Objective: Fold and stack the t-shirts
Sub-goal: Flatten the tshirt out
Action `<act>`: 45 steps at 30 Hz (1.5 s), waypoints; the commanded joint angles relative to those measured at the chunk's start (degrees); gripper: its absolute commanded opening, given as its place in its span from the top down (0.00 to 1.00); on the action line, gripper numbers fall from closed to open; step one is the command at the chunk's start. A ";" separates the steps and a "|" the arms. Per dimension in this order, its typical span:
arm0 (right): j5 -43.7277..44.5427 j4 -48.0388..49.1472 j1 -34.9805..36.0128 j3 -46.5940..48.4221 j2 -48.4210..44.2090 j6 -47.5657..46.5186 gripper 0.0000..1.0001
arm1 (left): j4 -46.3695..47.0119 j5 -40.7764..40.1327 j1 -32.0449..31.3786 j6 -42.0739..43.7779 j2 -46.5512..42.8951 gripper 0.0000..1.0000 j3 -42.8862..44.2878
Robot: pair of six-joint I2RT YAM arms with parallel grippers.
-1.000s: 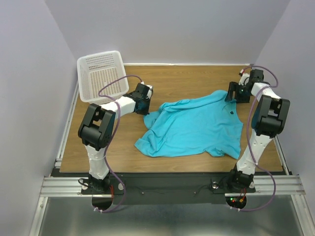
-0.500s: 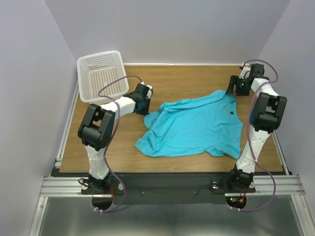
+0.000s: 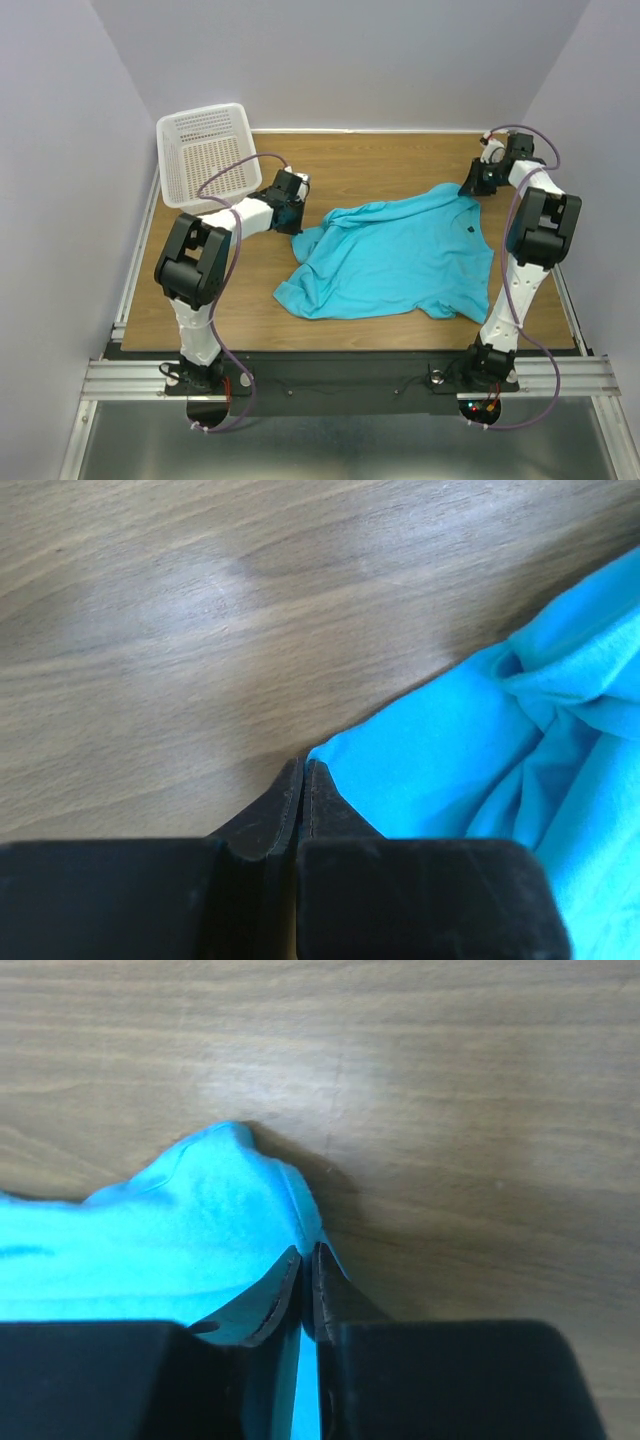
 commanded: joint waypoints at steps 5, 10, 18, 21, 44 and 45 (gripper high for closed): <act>-3.23 -0.49 -1.17 -6.16 -17.41 -6.95 0.99 | 2.21 -0.62 -0.31 -0.98 -15.53 1.00 -1.33; -1.04 -3.12 -1.97 -19.93 -32.78 -20.01 0.99 | 1.87 -3.34 -0.31 -1.68 -24.05 1.00 -3.79; 9.68 -6.64 -2.05 -42.37 -49.33 -33.32 0.99 | -2.62 -6.51 -0.04 -4.14 -30.57 1.00 -10.73; 10.39 -7.69 -2.05 -47.63 -51.44 -35.43 0.99 | -3.76 -3.44 0.22 -4.58 -29.79 1.00 -11.97; 7.50 -10.86 -5.74 -38.61 -43.11 -14.37 0.28 | -6.66 2.10 0.22 -4.23 -29.78 1.00 -14.60; 6.80 -10.95 -5.75 -38.34 -42.32 -13.04 0.28 | -6.40 2.28 0.22 -4.23 -29.78 1.00 -14.69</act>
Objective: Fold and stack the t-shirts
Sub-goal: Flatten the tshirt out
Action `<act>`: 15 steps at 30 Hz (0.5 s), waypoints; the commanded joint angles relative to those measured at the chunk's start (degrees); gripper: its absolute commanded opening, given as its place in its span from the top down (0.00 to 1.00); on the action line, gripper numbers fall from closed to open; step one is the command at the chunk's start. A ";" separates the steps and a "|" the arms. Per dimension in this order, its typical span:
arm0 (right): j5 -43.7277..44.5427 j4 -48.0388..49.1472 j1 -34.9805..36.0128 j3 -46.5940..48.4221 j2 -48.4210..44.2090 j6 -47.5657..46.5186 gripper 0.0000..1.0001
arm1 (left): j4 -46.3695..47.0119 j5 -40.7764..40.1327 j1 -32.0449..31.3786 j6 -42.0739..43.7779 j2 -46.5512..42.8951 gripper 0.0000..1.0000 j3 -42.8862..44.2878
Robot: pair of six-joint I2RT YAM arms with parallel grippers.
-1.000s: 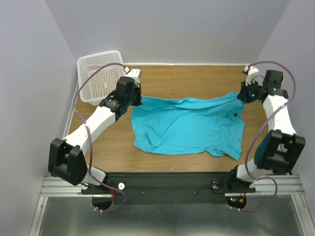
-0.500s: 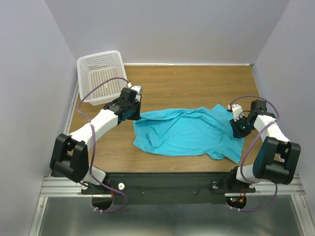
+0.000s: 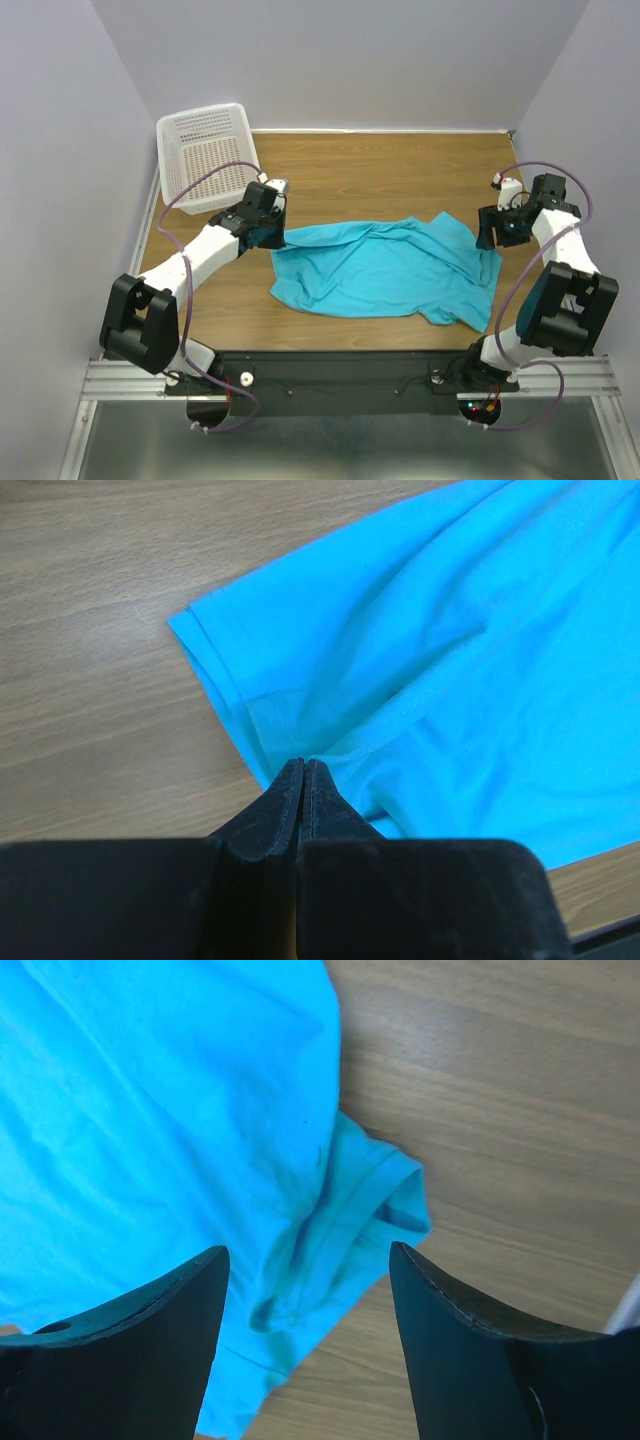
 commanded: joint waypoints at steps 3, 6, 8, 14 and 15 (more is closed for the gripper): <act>-4.65 -0.28 -0.81 2.08 5.79 13.34 0.29 | 1.73 1.12 0.07 -0.01 -3.01 1.00 -0.73; -5.44 -0.28 -0.81 2.25 7.81 15.46 0.31 | 2.09 1.39 0.07 0.08 -3.36 1.00 -1.08; -6.32 -0.28 -0.81 2.60 9.04 15.99 0.32 | 2.44 2.00 0.07 -0.01 -3.71 1.00 -1.60; -8.60 -0.19 -0.81 3.83 11.50 17.13 0.41 | 2.62 2.71 0.07 0.25 -4.50 1.00 -2.48; -9.21 -0.19 -0.89 4.27 11.94 17.30 0.44 | 2.70 2.71 0.07 0.25 -4.68 1.00 -2.57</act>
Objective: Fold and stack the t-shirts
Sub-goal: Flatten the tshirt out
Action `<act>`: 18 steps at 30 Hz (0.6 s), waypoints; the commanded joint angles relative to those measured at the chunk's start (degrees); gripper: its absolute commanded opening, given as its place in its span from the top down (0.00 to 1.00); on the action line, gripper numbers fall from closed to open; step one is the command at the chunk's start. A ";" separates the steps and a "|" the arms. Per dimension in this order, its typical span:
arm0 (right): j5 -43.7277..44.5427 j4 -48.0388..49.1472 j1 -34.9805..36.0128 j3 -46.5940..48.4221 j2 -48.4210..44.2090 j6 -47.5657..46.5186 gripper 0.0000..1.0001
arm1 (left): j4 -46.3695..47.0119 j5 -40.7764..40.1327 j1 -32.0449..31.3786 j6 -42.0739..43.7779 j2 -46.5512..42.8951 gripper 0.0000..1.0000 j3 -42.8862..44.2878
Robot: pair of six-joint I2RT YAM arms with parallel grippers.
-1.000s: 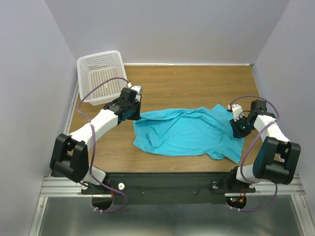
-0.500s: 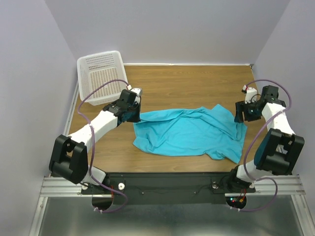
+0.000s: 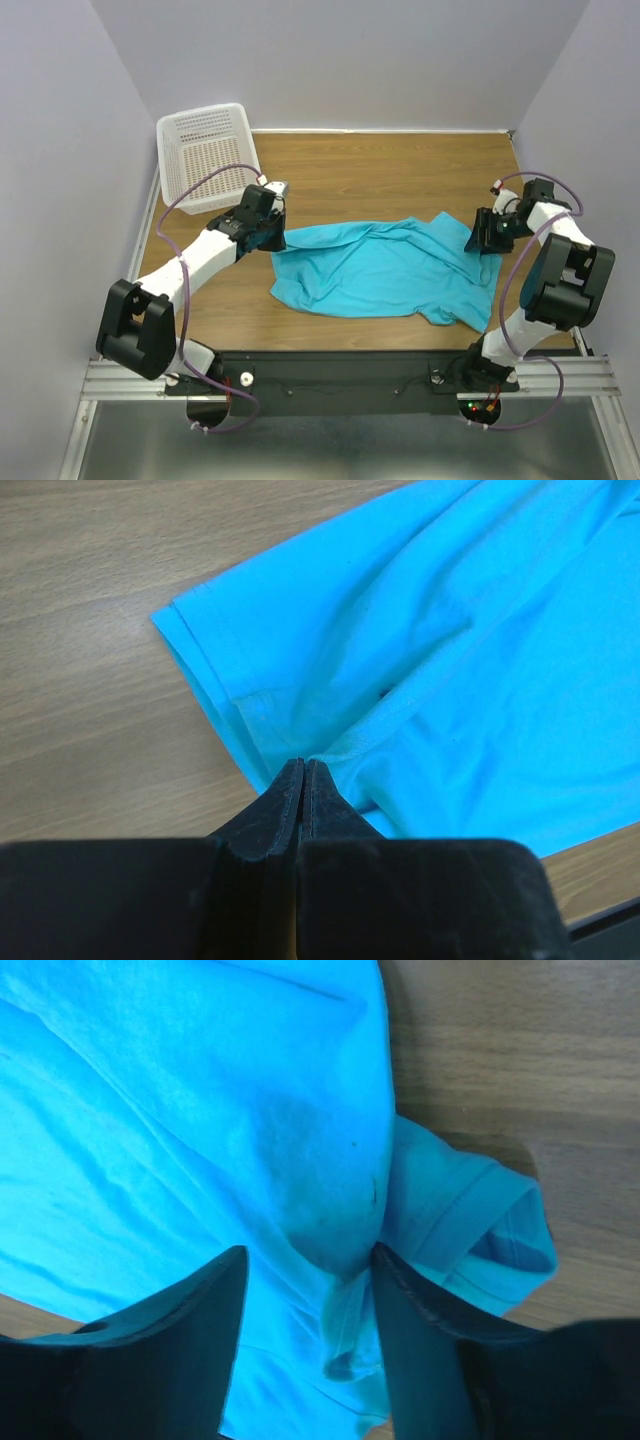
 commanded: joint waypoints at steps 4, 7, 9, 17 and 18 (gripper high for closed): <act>-3.56 0.40 -0.26 3.36 2.09 2.49 0.48 | 1.15 0.91 0.16 0.32 -2.95 1.00 -0.82; -3.39 0.57 -0.26 3.88 3.41 3.02 0.51 | 1.50 1.09 0.16 0.23 -2.78 1.00 -0.82; -2.86 0.84 -0.26 4.06 4.02 3.02 0.55 | 1.77 1.09 0.16 0.14 -2.69 1.00 -0.65; -2.24 2.94 -0.26 8.70 0.01 2.58 0.99 | 3.78 -1.19 0.16 -0.12 -3.82 1.00 3.47; -2.33 2.86 -0.26 10.37 -0.89 2.14 0.99 | 3.96 -1.72 0.16 -0.12 -4.09 1.00 4.53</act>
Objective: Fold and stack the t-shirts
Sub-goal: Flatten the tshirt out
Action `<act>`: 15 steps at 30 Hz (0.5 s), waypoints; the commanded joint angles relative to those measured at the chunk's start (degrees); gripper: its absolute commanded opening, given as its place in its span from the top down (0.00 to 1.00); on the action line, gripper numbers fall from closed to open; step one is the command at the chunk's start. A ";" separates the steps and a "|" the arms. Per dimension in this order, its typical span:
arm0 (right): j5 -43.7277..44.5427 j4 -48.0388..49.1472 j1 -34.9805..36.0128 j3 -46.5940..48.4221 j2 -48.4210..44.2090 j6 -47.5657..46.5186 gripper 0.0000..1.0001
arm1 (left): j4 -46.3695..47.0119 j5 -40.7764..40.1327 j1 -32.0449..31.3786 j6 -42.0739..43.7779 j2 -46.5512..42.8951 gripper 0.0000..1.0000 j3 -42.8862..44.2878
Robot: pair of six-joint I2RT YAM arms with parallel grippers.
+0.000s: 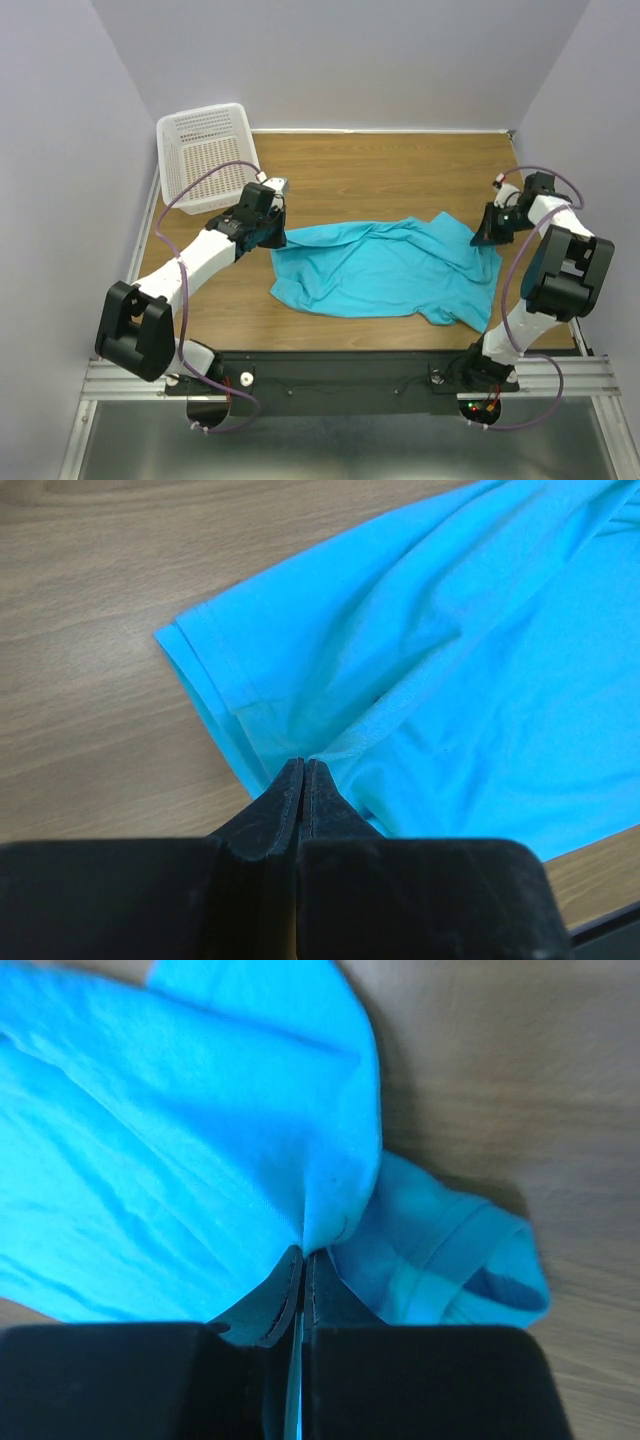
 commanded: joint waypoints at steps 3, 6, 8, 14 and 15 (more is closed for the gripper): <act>-0.76 2.70 -0.26 12.66 -10.15 -2.98 0.99 | 3.35 -3.90 0.07 -0.19 -4.76 1.00 9.45; -0.15 2.70 -0.26 18.88 -13.14 -3.86 0.99 | 4.58 -8.64 0.16 -0.10 -6.07 1.00 13.75; 0.29 2.70 -0.26 22.15 -14.29 -4.30 0.99 | 5.11 -11.96 0.24 -0.01 -6.95 1.00 15.69; 5.38 3.84 -0.43 33.82 -19.12 -4.66 1.00 | 6.95 -22.32 0.59 0.60 -11.86 1.00 21.66; 5.83 4.20 -0.52 35.16 -19.74 -4.40 0.99 | 7.31 -23.92 0.60 0.86 -12.75 1.00 22.11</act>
